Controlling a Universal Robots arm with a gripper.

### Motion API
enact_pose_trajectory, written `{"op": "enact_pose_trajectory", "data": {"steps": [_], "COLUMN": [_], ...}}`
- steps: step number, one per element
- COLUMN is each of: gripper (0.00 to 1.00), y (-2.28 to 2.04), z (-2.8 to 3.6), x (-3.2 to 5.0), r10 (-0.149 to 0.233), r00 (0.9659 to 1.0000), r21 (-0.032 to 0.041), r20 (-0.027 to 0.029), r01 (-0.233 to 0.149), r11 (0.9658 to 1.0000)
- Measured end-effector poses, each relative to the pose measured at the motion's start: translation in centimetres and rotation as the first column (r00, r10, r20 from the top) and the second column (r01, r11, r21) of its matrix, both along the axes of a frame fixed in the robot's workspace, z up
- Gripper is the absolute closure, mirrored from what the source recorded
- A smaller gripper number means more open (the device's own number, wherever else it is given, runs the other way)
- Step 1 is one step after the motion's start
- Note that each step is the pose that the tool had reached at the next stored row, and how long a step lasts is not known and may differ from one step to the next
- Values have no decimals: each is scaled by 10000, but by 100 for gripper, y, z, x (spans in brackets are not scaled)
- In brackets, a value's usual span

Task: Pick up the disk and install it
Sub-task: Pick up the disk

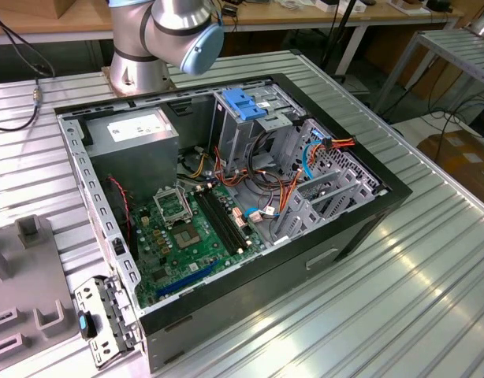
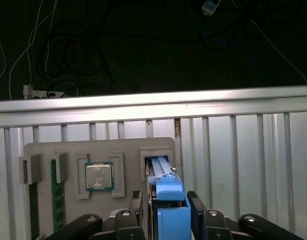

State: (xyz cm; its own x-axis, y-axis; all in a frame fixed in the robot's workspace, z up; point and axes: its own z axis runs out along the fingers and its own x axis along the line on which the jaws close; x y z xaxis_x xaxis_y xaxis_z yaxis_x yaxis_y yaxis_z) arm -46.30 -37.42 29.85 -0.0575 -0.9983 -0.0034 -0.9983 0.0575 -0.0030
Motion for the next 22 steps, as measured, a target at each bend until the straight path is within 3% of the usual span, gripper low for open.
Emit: {"op": "enact_pose_trajectory", "data": {"steps": [22], "gripper": [52], "y": [0], "z": [-43], "x": [0], "r10": [0], "r00": [10000], "r21": [0], "r20": [-1], "r01": [0], "r11": [10000]}}
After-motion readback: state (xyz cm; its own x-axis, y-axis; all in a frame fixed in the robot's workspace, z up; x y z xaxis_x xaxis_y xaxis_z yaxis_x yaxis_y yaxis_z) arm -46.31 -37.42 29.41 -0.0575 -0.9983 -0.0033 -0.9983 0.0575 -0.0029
